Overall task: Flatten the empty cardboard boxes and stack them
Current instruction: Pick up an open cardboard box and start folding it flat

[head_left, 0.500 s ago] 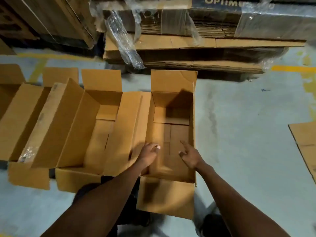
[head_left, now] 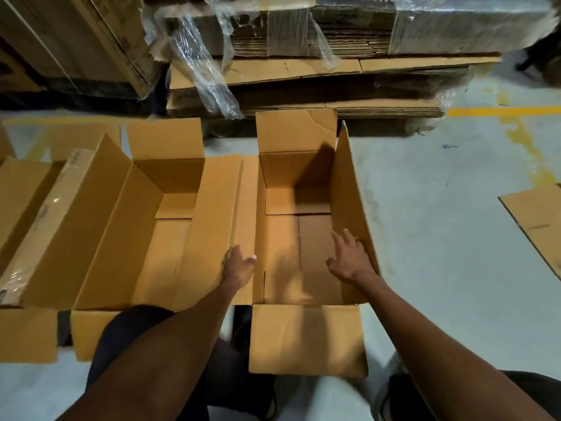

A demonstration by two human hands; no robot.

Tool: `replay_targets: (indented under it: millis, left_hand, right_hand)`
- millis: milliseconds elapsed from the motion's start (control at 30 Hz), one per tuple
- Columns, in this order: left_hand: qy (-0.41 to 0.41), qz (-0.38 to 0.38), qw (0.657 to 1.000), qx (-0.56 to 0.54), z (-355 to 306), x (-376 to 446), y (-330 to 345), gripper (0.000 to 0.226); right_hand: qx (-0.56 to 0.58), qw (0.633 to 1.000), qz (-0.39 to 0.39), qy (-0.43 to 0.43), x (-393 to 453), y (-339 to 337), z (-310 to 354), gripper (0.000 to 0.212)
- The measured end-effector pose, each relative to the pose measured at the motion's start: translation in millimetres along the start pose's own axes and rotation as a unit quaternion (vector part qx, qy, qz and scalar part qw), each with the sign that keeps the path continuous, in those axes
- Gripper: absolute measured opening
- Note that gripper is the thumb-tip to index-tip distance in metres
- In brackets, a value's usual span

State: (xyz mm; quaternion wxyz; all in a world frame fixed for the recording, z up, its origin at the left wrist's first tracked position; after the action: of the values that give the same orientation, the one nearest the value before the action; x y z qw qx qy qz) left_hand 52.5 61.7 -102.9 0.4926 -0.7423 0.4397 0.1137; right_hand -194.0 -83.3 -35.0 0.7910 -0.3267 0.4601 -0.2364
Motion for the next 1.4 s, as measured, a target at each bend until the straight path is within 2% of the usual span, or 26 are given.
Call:
replay_targets:
  millis: [100, 267, 367, 500, 567, 633, 700, 800, 933, 1100, 1200, 1400]
  left_hand:
    - [-0.009, 0.023, 1.0, -0.016, 10, -8, -2, 0.09]
    - [-0.126, -0.02, 0.986, -0.11, 43, -25, -9, 0.104]
    - [-0.161, -0.05, 0.974, -0.154, 65, -29, -13, 0.091]
    - [-0.181, -0.021, 0.949, -0.256, 76, -28, -17, 0.076]
    - [-0.179, -0.045, 0.943, -0.276, 77, -27, -20, 0.075]
    - [-0.183, -0.101, 0.94, -0.271, 80, -29, -23, 0.078]
    - [-0.161, -0.158, 0.945, -0.235, 77, -38, -27, 0.075]
    - [-0.077, -0.19, 0.965, -0.161, 52, -61, -36, 0.046]
    - [0.052, -0.125, 0.987, -0.081, 22, -79, -33, 0.034]
    - [0.062, -0.137, 0.976, -0.159, 13, -92, -30, 0.04]
    - [0.11, -0.117, 0.971, -0.174, -11, -114, -32, 0.049]
    - [0.158, -0.071, 0.963, -0.208, -42, -126, -24, 0.032]
  right_hand:
    - [-0.017, 0.999, -0.015, 0.044, -12, 7, -28, 0.078]
    - [-0.037, 0.995, -0.02, 0.093, -31, 22, -67, 0.073]
    - [-0.046, 0.992, -0.032, 0.111, -32, 30, -85, 0.068]
    - [-0.045, 0.987, -0.04, 0.15, -34, 36, -99, 0.065]
    - [-0.028, 0.983, -0.049, 0.174, -35, 35, -102, 0.066]
    - [-0.012, 0.977, -0.061, 0.203, -38, 32, -105, 0.071]
    - [0.008, 0.973, -0.085, 0.213, -42, 26, -108, 0.075]
    - [0.015, 0.973, -0.121, 0.196, -49, 15, -112, 0.07]
    - [0.014, 0.974, -0.155, 0.165, -54, 9, -104, 0.061]
    - [0.045, 0.977, -0.175, 0.109, -66, 5, -97, 0.062]
    - [0.061, 0.977, -0.182, 0.093, -72, 1, -99, 0.063]
    - [0.055, 0.975, -0.185, 0.11, -80, -4, -111, 0.05]
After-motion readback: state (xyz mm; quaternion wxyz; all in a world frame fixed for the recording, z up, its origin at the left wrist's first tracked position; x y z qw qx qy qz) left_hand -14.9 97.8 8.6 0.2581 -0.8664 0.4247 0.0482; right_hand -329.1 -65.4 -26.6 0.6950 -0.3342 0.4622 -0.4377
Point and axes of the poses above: each hand's wrist, its own x-axis towards the middle knuckle, its own y-axis out of the palm, z = x × y, the point moved 1 cm from there along x, towards the middle knuckle, and after that the axes turned 6 degrees about z, right-handed, at the moved point
